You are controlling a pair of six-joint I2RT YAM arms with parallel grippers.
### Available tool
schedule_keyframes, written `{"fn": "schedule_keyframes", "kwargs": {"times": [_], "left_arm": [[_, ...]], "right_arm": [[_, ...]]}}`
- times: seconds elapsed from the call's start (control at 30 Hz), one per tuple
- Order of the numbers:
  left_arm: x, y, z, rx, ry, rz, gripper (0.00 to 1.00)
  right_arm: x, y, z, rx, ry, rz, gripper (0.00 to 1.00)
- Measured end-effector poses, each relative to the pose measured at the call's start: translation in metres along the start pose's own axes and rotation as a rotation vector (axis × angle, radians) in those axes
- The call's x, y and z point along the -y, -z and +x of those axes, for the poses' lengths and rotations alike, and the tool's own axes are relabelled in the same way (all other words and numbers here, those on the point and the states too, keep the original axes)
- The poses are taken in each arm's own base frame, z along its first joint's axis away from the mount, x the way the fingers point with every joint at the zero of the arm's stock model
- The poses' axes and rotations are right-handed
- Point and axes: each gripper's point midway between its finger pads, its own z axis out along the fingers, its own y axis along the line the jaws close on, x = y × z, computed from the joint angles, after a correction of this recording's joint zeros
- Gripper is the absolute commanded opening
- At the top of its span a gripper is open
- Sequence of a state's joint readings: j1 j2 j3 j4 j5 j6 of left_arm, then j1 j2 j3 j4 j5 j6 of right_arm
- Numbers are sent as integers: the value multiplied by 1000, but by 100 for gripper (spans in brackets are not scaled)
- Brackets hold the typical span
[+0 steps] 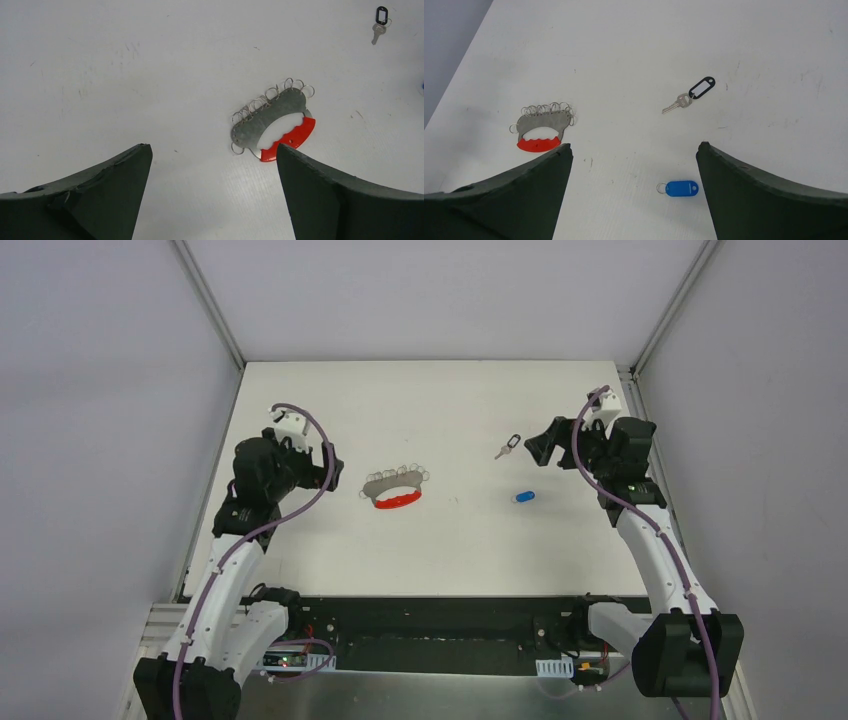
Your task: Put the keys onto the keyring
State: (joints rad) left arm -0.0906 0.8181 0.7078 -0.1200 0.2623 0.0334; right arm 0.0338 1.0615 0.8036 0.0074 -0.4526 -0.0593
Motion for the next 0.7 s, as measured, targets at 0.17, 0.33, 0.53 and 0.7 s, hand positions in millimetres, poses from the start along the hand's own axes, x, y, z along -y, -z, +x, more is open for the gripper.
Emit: {"fn": "schedule_keyframes", "kwargs": {"times": [0.17,0.33,0.53,0.7], "left_arm": [[1,-2,9,-37,9,9,99],[4,-3,23,-97,19,26,100],[12,-6,28,-148,11,68,100],[29,-27,30,-242,-43,125,99]], "right_arm": [[-1,1,4,-15,-1,-7,98],[-4,1,6,-24,7,-28,98],[-17,2,13,-55,37,-92,98],[-32,-3,27,-103,69,-137,98]]}}
